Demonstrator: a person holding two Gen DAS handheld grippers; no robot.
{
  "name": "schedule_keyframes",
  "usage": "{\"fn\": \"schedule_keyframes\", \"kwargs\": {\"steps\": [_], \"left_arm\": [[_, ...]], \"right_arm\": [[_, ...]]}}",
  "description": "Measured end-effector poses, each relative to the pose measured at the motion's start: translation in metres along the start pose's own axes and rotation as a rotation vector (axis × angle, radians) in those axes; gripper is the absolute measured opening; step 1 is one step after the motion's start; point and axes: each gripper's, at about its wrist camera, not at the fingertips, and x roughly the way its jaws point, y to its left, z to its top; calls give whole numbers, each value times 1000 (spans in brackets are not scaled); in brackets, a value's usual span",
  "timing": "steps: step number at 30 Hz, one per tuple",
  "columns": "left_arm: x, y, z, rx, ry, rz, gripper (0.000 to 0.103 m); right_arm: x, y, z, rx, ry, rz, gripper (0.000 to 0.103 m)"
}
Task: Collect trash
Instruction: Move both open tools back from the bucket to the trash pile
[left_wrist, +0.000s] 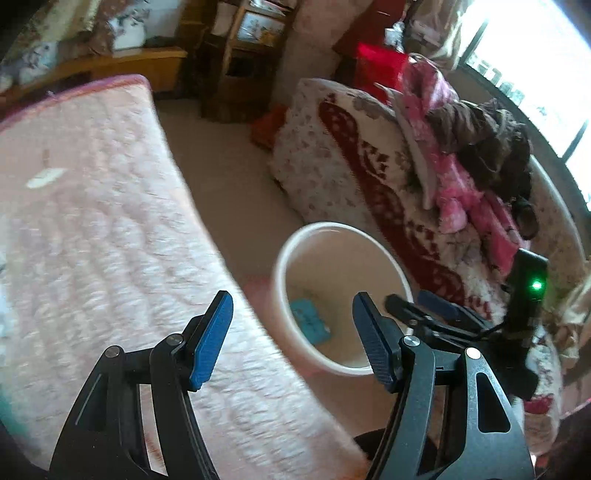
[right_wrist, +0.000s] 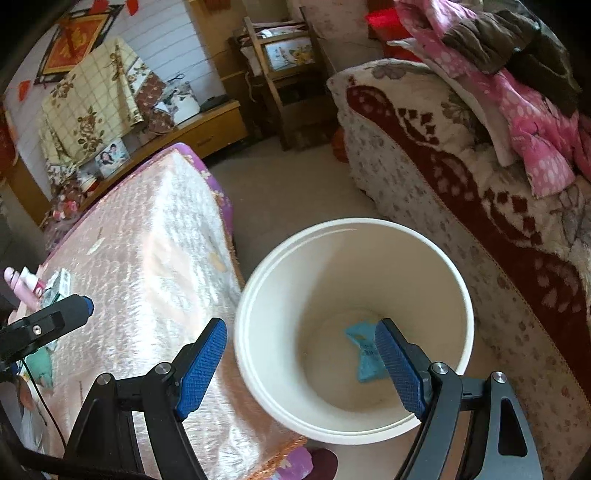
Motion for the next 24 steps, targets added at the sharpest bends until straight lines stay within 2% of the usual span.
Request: {"fn": "schedule_keyframes", "kwargs": {"steps": [7, 16, 24], "left_arm": [[-36, 19, -11, 0, -69, 141, 66], [-87, 51, -29, -16, -128, 238, 66], [-138, 102, -52, -62, -179, 351, 66]], "right_arm": [[-8, 32, 0, -60, 3, 23, 81], [-31, 104, -1, -184, -27, 87, 81], [-31, 160, -13, -258, -10, 130, 81]]}}
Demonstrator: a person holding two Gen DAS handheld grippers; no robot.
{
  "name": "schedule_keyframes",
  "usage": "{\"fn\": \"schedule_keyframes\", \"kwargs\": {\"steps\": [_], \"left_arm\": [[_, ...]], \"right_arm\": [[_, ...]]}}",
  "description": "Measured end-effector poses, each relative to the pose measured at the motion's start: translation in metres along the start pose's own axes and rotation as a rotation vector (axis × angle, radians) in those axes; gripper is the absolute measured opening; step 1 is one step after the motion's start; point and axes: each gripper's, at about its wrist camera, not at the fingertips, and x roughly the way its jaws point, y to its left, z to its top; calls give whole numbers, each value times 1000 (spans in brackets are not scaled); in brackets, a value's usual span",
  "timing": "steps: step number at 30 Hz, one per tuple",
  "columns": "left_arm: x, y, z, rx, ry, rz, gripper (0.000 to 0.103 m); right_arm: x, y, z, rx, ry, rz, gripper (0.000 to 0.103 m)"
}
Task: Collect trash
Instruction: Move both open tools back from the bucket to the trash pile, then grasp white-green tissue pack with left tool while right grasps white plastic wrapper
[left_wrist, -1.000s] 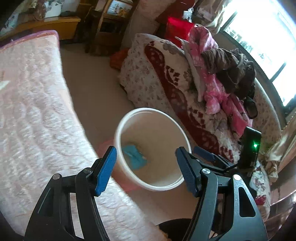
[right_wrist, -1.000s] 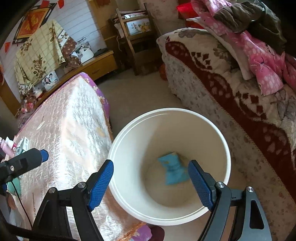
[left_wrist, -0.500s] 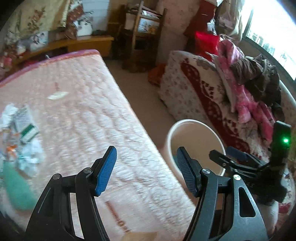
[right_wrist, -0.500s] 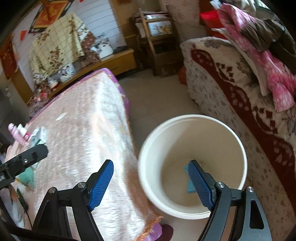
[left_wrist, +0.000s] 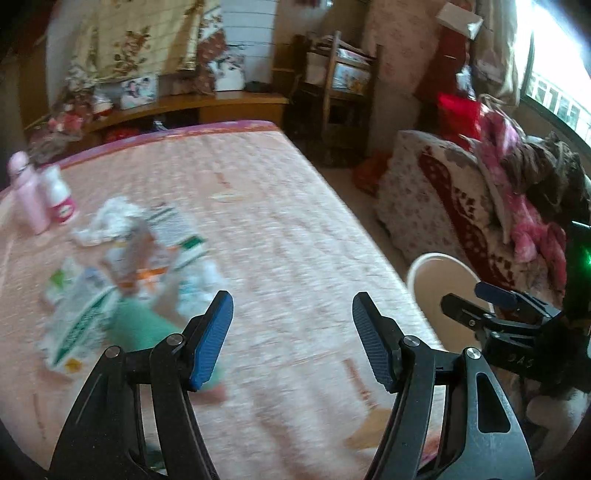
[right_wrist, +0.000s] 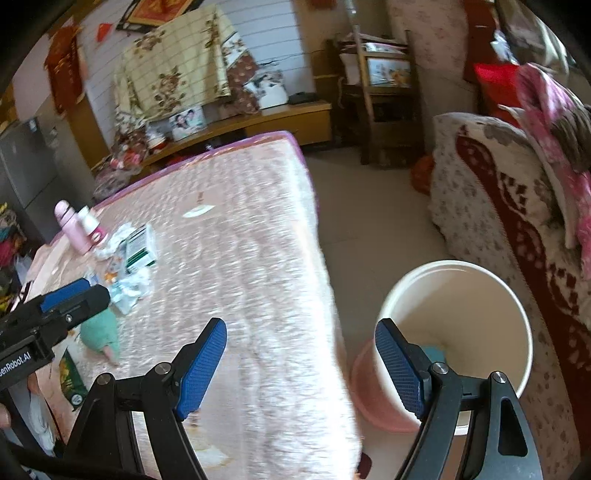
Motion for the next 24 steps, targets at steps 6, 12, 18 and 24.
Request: {"fn": "schedule_keyframes", "kwargs": {"steps": [6, 12, 18, 24], "left_arm": [[-17, 54, -11, -51, -3, 70, 66], [-31, 99, -22, -99, -7, 131, 66], [-43, 139, -31, -145, -3, 157, 66], [-53, 188, -41, -224, 9, 179, 66]], "right_arm": [[10, 43, 1, -40, 22, 62, 81], [24, 89, -1, -103, 53, 113, 81], [37, 125, -4, -142, 87, 167, 81], [53, 153, -4, -175, 114, 196, 81]]}}
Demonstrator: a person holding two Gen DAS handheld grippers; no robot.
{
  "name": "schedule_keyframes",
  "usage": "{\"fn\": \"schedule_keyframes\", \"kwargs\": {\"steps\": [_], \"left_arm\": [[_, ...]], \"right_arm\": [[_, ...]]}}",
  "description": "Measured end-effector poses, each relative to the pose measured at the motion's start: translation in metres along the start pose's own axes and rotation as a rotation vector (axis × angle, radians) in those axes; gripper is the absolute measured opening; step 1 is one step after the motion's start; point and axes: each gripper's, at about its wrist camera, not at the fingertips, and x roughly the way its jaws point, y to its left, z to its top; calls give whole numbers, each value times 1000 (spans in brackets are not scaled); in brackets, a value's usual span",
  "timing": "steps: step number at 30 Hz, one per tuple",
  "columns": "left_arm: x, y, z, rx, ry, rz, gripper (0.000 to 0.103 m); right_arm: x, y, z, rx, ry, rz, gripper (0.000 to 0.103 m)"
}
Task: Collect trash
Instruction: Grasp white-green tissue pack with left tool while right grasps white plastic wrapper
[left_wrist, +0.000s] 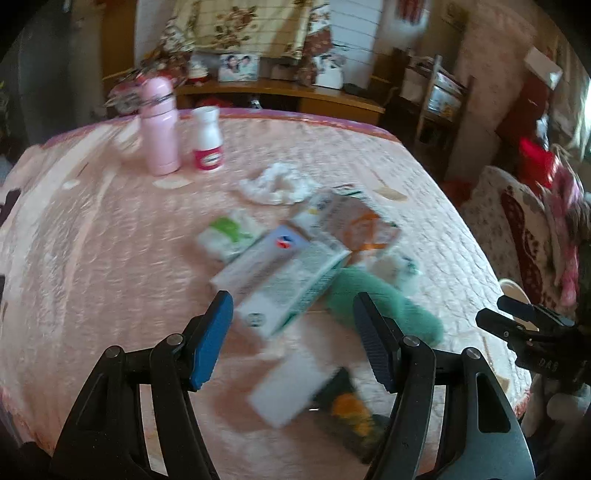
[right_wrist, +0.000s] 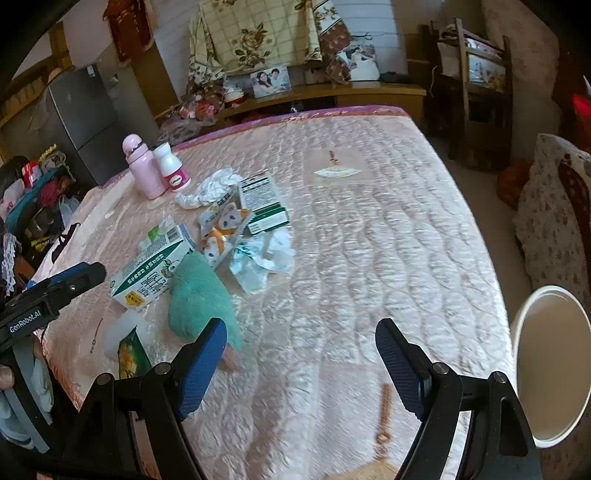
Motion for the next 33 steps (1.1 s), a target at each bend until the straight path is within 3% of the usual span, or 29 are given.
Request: {"fn": "schedule_keyframes", "kwargs": {"steps": [10, 17, 24, 28, 33], "left_arm": [[24, 59, 13, -44, 56, -1, 66], [77, 79, 44, -3, 120, -14, 66], [129, 72, 63, 102, 213, -34, 66], [145, 71, 72, 114, 229, -45, 66], [151, 63, 66, 201, 234, -24, 65]], "right_arm": [[56, 22, 34, 13, 52, 53, 81], [92, 25, 53, 15, 101, 43, 81], [108, 30, 61, -10, 120, 36, 81], [116, 34, 63, -34, 122, 23, 81], [128, 37, 60, -45, 124, 16, 79]]}}
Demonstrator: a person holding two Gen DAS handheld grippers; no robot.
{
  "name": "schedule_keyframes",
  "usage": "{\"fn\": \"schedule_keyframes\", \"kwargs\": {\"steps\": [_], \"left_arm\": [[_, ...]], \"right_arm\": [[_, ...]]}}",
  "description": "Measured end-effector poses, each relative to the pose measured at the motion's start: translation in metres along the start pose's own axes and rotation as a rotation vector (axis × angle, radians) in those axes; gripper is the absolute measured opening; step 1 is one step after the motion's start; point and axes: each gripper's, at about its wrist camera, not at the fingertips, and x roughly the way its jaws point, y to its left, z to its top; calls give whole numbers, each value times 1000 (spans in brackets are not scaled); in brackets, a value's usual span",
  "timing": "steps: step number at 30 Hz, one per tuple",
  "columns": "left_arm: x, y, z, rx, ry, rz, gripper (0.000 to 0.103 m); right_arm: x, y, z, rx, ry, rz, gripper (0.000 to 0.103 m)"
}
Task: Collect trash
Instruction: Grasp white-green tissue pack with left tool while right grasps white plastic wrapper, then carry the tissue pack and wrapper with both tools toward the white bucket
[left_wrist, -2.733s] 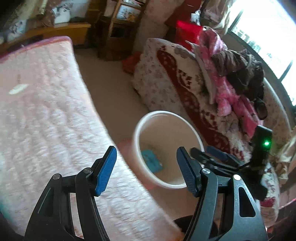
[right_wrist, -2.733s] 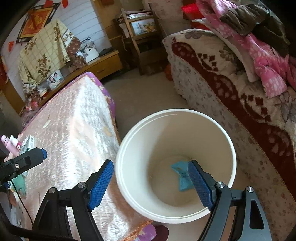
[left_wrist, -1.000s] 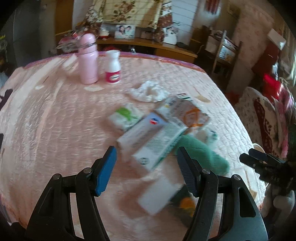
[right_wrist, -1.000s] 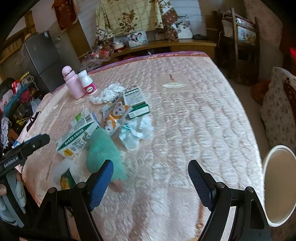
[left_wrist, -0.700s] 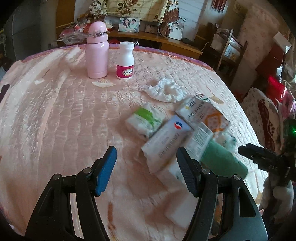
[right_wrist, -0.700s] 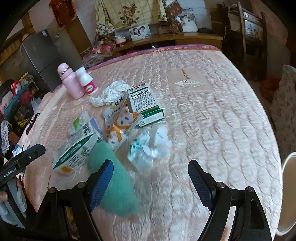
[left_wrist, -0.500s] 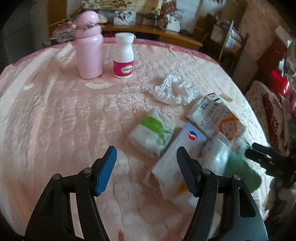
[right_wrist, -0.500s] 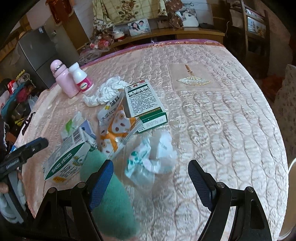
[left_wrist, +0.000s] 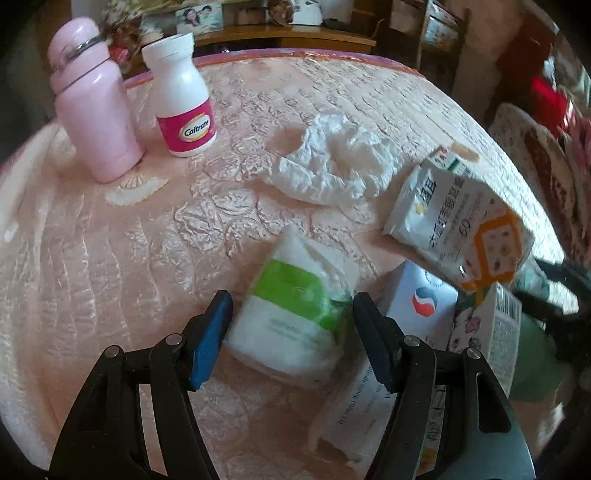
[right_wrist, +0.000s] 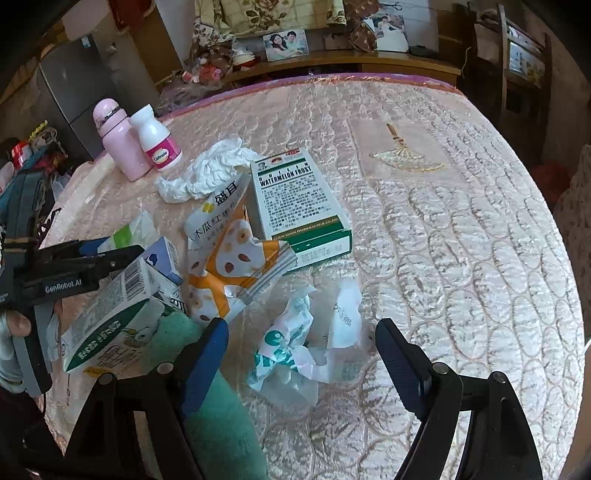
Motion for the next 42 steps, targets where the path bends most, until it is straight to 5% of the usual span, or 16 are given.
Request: {"fn": "schedule_keyframes", "kwargs": {"steps": [2, 6, 21, 42], "left_arm": [[-3, 3, -4, -14, -18, -4, 46], [-20, 16, -11, -97, -47, -48, 34], [-117, -44, -24, -102, -208, -131, 32], [-127, -209, -32, 78, -200, -213, 32]], "right_arm": [[-1, 1, -2, -17, -25, -6, 50], [-7, -7, -3, 8, -33, 70, 33], [-85, -10, -33, -20, -128, 108, 31], [-160, -78, -87, 64, -197, 34, 31]]}}
